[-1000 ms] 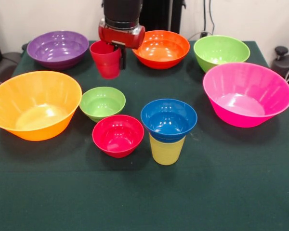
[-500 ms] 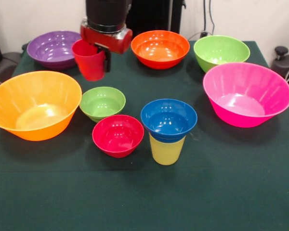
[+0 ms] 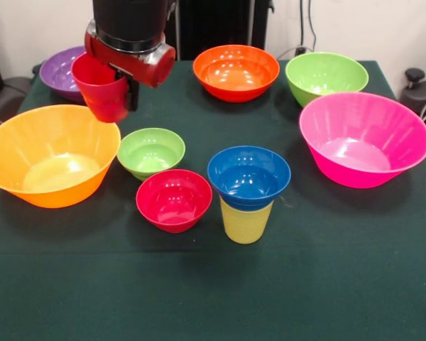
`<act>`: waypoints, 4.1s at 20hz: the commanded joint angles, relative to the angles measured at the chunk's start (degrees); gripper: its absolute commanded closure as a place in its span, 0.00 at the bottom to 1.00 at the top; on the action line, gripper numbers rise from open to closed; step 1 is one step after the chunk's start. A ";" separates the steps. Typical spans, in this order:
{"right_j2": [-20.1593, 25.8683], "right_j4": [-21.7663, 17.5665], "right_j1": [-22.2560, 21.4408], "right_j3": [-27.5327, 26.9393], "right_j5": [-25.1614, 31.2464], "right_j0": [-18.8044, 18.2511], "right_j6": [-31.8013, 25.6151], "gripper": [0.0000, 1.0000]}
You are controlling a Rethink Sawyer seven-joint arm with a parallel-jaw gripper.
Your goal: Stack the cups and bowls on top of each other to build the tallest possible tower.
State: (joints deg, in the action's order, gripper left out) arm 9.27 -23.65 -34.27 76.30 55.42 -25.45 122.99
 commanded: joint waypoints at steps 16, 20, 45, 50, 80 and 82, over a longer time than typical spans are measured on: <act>3.94 4.64 20.29 -44.68 29.87 11.40 6.72 1.00; 3.96 4.85 24.92 -51.82 31.69 12.49 10.06 1.00; -5.51 13.94 18.83 -41.93 27.39 18.33 20.48 1.00; -7.45 15.37 16.65 -36.83 23.83 19.52 21.78 1.00; -15.24 20.79 15.84 -21.80 2.51 25.53 25.71 1.00; -15.45 21.09 15.45 -21.05 2.05 25.46 25.16 1.00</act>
State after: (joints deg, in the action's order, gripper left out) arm -7.88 -3.31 -20.08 47.31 59.96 -0.30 138.80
